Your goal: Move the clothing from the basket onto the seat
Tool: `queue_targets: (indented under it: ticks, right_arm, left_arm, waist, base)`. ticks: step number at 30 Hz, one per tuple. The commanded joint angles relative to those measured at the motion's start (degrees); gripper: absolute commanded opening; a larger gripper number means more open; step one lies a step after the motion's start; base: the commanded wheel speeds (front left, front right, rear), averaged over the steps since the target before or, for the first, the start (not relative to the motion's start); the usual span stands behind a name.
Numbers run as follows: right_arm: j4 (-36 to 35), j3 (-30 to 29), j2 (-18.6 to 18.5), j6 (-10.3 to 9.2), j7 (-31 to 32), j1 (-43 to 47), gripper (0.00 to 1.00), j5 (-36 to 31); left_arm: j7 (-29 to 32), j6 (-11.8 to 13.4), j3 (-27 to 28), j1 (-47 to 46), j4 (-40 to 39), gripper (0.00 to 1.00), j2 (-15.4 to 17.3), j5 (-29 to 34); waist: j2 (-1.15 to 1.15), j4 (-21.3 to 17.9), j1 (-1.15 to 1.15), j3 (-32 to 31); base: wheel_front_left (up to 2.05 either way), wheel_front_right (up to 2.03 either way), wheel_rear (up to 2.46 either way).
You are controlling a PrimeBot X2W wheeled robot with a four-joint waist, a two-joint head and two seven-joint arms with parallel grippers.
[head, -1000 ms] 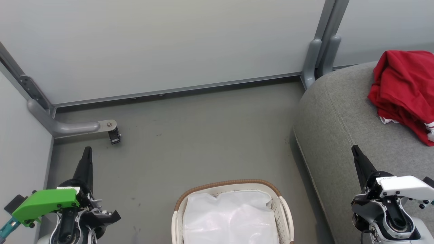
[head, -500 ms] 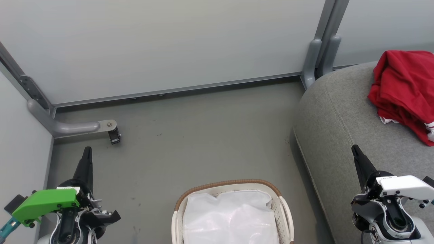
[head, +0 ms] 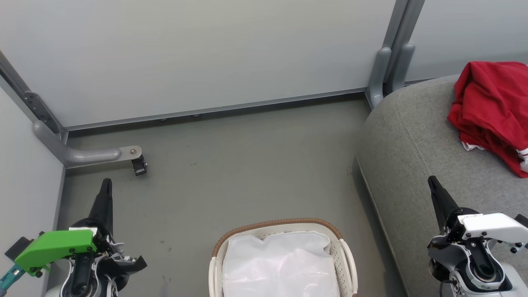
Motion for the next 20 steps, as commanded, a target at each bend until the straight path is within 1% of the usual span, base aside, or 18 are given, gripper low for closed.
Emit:
queue_targets:
  ticks: [1, 20]
  right_arm:
    - [-0.2, 0.1, -0.4, 0.0, -0.4, 0.2, 0.0, 0.4]
    - [-0.6, 2.1, -1.9, 0.0, -1.8, 0.4, 0.0, 2.1]
  left_arm:
    - [0.2, 0.0, 0.1, -0.4, -0.2, 0.0, 0.4, -0.1]
    - [0.2, 0.0, 0.1, -0.4, -0.2, 0.0, 0.4, -0.1]
  waist:
    - [0.0, 0.0, 0.0, 0.0]
    - [0.0, 0.0, 0.0, 0.0]
  base:
    - [0.0, 0.0, 0.0]
    - [0.0, 0.0, 0.0]
